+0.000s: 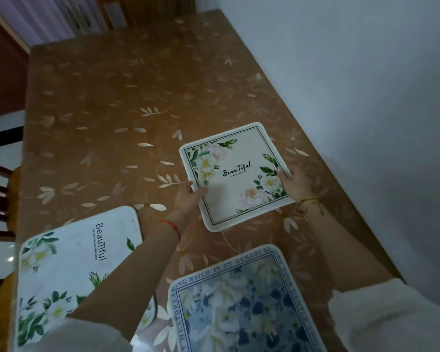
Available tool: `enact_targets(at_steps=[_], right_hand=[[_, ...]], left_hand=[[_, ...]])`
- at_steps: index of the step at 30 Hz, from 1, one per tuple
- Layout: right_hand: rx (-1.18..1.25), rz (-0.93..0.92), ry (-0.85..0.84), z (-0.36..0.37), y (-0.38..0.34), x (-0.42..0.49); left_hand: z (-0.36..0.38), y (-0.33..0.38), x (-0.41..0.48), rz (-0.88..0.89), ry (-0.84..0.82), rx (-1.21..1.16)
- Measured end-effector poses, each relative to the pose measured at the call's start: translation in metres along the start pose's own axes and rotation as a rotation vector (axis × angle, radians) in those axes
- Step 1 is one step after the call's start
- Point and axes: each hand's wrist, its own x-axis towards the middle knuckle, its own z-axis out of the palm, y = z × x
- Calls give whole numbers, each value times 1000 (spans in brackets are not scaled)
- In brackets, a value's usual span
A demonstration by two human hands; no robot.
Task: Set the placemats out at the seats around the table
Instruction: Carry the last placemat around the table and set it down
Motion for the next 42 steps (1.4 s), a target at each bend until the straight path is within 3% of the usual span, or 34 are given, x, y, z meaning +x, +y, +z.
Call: enact_targets(at_steps=[10,21,26,42], right_hand=[[42,-47,105,-8,2,9],[124,-114,154,4,-10,-60],[274,-15,75,22,-19,-133],[320,-253,189,129,-57,-461]], left_hand=[[3,0,12,-11,-27,-24],[-50,19,-36,284,-38,135],[-113,3,-84,389,-57,148],[-330,-130,-288,428,-121,84]])
